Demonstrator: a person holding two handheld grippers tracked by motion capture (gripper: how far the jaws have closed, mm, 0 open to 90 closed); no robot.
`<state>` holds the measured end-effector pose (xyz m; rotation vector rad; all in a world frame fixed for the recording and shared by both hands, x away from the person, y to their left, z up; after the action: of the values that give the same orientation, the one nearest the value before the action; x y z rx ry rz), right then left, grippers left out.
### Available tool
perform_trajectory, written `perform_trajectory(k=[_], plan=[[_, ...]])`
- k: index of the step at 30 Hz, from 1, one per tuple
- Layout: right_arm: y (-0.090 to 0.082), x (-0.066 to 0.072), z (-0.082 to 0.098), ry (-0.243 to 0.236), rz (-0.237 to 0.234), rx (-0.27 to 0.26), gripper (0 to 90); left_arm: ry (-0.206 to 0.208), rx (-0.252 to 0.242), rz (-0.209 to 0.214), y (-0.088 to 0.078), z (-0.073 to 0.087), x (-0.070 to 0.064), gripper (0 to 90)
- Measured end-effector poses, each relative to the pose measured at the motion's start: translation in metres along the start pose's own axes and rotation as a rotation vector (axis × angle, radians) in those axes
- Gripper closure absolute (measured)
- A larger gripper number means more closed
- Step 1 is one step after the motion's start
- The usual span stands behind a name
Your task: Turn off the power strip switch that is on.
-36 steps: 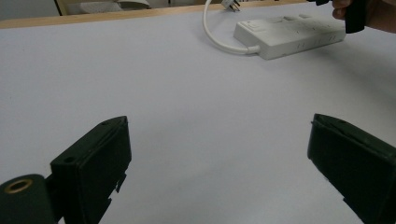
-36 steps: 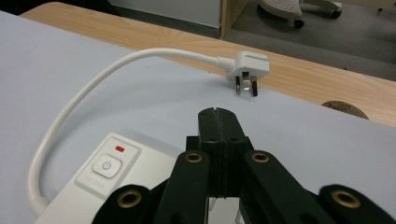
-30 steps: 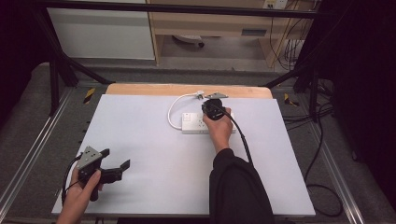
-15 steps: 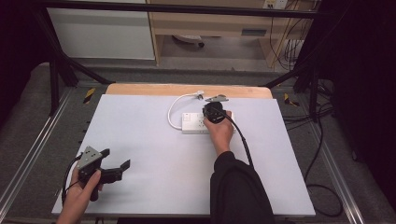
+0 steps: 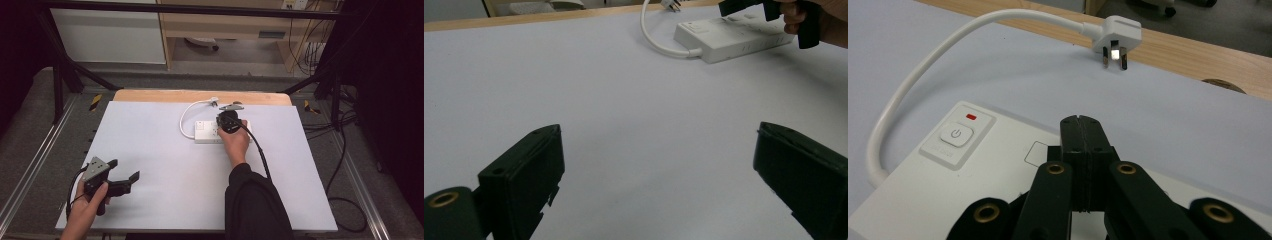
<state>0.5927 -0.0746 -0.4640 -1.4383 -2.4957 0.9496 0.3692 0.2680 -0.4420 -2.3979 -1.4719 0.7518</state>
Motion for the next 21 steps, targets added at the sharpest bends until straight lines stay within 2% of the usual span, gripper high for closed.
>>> perform_trajectory(k=[21], plan=[[0.0018,0.0039,0.0025,-0.017,0.005,-0.005,90.0,0.0,-0.001,0.0,-0.0002,0.0,0.0001,6.0]])
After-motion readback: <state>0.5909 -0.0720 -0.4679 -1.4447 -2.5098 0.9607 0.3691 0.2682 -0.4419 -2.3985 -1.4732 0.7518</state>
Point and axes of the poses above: each handheld gripper's, and its own axes: y roughly forward along the jaws, z roughly out of its underside, x roughly to its left, the point moved 5 cm from there along y, roughly forward along the jaws, and after that the axes turned 15 degrees about -y, right-handed, at the moved point
